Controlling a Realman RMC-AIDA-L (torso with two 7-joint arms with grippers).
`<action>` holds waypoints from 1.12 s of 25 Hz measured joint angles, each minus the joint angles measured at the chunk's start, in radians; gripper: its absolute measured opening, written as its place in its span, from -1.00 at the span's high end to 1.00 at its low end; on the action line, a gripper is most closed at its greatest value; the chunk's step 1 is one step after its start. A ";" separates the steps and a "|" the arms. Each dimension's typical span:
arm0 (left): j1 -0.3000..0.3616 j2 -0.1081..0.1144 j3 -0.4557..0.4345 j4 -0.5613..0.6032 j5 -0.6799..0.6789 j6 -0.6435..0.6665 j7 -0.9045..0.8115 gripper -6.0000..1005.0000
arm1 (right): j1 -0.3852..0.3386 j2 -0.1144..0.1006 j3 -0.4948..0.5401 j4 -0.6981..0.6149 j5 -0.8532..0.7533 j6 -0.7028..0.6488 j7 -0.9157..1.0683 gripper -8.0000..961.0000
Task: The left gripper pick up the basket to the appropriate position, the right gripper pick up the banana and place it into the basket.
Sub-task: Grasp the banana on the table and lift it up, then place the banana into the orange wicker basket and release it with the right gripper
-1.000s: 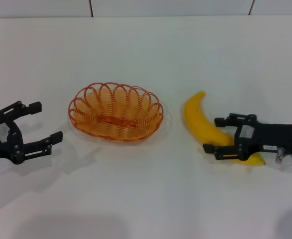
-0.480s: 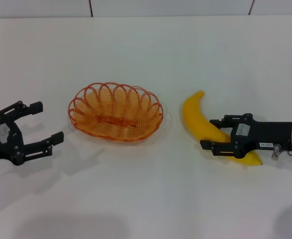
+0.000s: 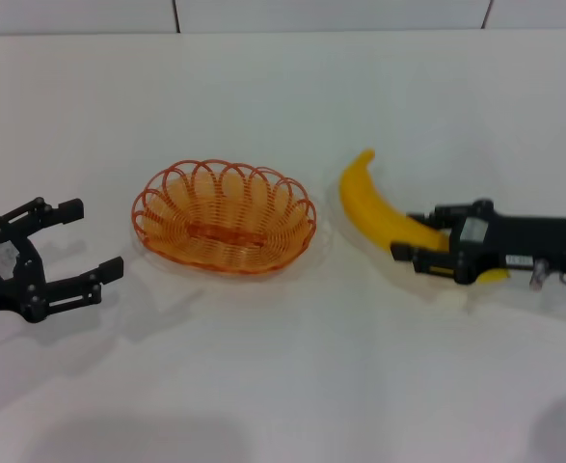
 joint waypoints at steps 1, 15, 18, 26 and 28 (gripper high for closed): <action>0.001 0.000 0.000 0.000 0.001 0.000 -0.003 -0.77 | 0.000 0.000 0.000 -0.014 0.019 -0.018 -0.003 -0.04; -0.088 0.044 0.008 -0.075 0.092 0.024 -0.284 -0.77 | 0.178 0.008 -0.037 -0.145 0.090 -0.298 -0.076 -0.03; -0.134 0.061 0.009 -0.109 0.121 0.046 -0.408 -0.77 | 0.200 0.010 -0.051 -0.109 0.120 -0.293 -0.128 -0.03; -0.175 0.062 0.002 -0.125 0.174 0.026 -0.452 -0.77 | 0.278 0.015 -0.158 -0.019 0.138 -0.215 -0.200 -0.03; -0.174 0.061 0.000 -0.125 0.177 0.025 -0.449 -0.77 | 0.305 0.016 -0.199 0.024 0.138 -0.146 -0.204 -0.03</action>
